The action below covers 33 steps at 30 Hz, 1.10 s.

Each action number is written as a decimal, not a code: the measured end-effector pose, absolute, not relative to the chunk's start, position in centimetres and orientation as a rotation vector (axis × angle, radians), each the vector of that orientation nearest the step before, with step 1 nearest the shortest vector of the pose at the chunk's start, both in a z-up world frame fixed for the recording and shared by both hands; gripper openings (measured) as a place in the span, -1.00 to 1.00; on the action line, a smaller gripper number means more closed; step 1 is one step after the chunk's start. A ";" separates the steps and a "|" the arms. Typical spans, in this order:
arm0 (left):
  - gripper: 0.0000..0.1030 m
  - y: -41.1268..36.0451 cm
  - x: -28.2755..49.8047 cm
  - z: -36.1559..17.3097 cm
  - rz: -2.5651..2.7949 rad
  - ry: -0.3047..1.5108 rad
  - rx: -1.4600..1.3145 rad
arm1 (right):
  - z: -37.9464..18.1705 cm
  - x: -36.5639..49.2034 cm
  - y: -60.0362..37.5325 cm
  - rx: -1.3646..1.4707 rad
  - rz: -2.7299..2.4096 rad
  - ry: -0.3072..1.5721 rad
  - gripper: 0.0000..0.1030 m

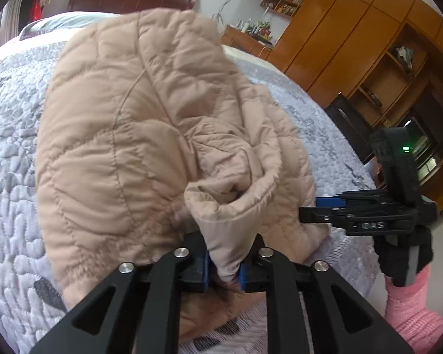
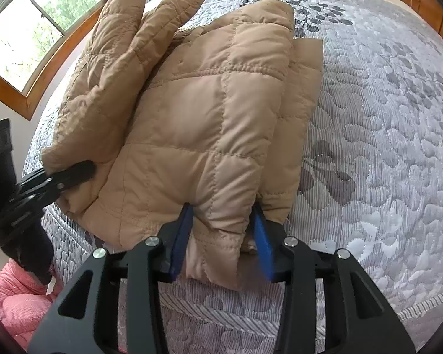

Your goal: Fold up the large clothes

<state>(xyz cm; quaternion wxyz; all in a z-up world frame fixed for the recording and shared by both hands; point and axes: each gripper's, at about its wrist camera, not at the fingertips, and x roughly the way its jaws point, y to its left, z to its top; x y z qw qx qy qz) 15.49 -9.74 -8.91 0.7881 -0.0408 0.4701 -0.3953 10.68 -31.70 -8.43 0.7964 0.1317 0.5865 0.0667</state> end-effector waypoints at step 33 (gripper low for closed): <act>-0.24 -1.9 20.0 -5.8 -0.400 1.038 -0.031 | -4.0 21.8 -23.3 0.339 0.289 1.368 0.49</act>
